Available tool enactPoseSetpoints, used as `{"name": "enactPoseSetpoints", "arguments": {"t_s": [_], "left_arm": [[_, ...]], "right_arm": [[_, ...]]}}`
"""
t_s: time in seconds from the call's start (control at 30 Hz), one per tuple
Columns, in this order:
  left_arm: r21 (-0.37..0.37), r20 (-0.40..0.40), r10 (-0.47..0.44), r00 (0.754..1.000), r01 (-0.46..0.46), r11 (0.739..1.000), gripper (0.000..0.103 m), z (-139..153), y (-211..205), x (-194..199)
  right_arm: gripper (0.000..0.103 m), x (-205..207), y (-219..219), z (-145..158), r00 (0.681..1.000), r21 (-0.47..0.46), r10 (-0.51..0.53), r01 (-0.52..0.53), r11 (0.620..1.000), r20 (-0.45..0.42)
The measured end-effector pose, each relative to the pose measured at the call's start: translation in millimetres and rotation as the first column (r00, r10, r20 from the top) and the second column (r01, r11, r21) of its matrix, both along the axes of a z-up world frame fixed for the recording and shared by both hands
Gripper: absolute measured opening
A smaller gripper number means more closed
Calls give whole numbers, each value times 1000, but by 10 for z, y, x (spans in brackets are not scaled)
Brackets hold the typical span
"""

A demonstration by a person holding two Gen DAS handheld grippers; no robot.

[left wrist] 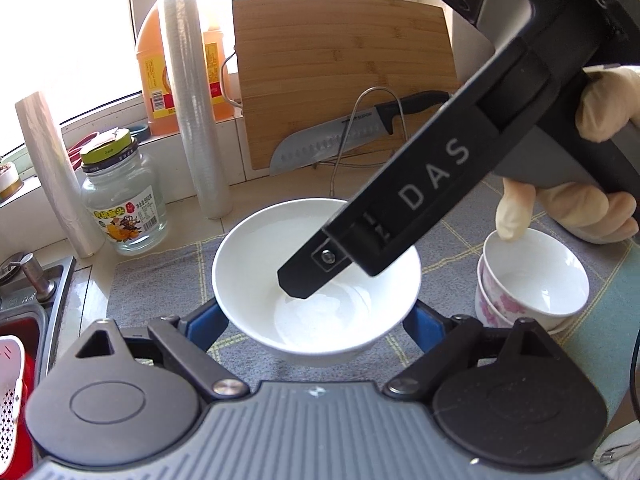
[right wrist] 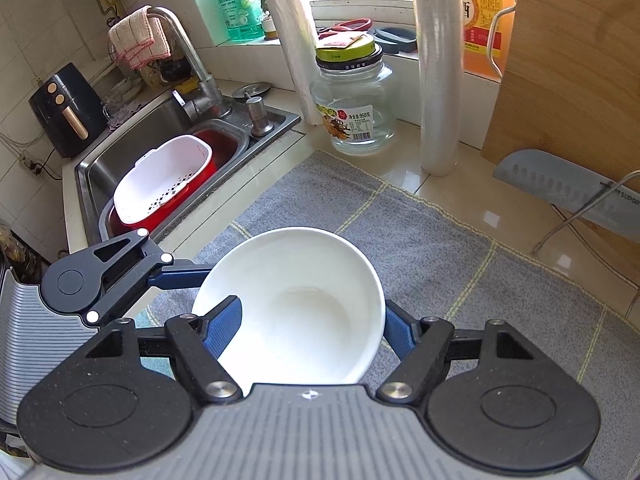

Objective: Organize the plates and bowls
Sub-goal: 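Lift the white bowl with the right gripper and carry it to the bowl stack, then lower the held bowl into the stacked bowls with the right gripper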

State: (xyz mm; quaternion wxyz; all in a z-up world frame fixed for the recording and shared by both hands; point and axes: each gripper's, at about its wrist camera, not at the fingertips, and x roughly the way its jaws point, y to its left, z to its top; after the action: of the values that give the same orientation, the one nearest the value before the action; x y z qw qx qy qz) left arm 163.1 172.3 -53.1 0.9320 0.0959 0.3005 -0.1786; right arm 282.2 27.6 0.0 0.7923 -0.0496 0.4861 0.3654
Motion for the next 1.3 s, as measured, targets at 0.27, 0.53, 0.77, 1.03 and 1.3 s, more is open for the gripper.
{"name": "enactPoseSetpoints", "arguments": {"t_s": [0.27,0.53,0.77,1.03,1.3], "left_arm": [[-1,0,-55,998,55,998,93,29,-229,-101],[-1,1,-114,993,114,993,93,21,-463,-167],[-1,9,-168,986,168,986,93,36,-664,-203],[3,27,-211,977,211,978,93,73,-859,-271],[-2,24,-233,972,233,973,93,91,-985,-269]], "right_arm": [[80,-147,-307,28,999,6,-46,46,999,-3],[80,-305,-631,65,995,5,-101,101,995,2],[80,-419,-900,111,988,4,-155,155,988,13],[80,-504,-1106,149,979,-2,-205,205,979,25],[80,-570,-1240,187,973,-8,-227,228,974,47]]}}
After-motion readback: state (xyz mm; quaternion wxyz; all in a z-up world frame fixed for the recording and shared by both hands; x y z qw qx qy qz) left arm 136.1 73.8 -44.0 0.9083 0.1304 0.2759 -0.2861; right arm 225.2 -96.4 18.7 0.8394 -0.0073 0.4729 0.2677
